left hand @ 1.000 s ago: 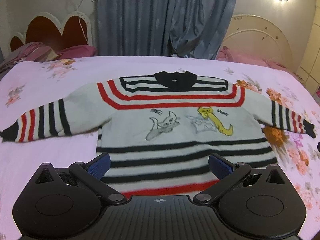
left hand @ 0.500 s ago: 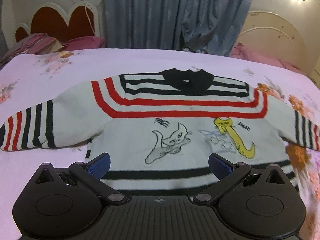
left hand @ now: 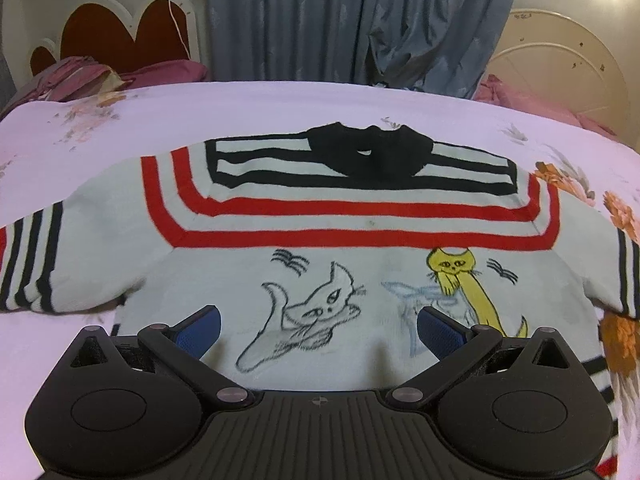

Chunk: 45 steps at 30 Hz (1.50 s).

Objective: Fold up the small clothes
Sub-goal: 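Grasp the black cuff of a sweater sleeve with the right tool, then fold the held sleeve across the sweater body and open the right tool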

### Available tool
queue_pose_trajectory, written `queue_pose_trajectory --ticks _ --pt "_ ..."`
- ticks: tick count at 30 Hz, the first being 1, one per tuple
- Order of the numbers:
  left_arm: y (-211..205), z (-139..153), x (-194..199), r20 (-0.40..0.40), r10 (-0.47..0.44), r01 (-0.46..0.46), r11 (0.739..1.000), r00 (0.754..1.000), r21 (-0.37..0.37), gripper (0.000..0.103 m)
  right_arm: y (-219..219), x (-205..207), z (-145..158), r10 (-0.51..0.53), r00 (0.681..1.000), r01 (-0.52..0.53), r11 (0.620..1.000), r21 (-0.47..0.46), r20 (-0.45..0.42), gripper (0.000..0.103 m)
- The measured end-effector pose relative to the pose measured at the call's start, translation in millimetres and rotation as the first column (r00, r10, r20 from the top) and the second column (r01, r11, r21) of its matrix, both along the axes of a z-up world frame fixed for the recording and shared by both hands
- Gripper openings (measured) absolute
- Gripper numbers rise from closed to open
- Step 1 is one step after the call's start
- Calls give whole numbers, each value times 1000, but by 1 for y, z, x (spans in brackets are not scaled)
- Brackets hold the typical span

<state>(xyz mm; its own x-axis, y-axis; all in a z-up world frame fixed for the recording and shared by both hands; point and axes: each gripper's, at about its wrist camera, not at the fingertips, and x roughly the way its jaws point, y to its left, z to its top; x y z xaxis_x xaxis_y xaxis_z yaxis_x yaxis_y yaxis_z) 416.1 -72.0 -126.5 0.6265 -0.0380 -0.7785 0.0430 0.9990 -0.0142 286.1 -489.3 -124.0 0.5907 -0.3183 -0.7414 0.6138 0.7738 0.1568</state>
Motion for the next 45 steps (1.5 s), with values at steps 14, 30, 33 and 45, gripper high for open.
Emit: queue_pose_trajectory --ticks 14,30,33,45 --pt "-5 -15 25 -33 24 -24 1000 999 3 103 -52 30 -22 -140 990 140 990 10 26 31" --pt "4 -11 28 -2 -7 7 999 1000 -38 103 -17 43 18 -9 978 25 997 -73 207 8" --pt "10 -8 28 11 6 -6 999 1000 -52 103 21 59 36 127 962 -100 988 -119 240 8" --pt "58 -4 29 39 19 -16 998 999 -57 103 216 136 13 620 771 -611 785 -103 144 8"
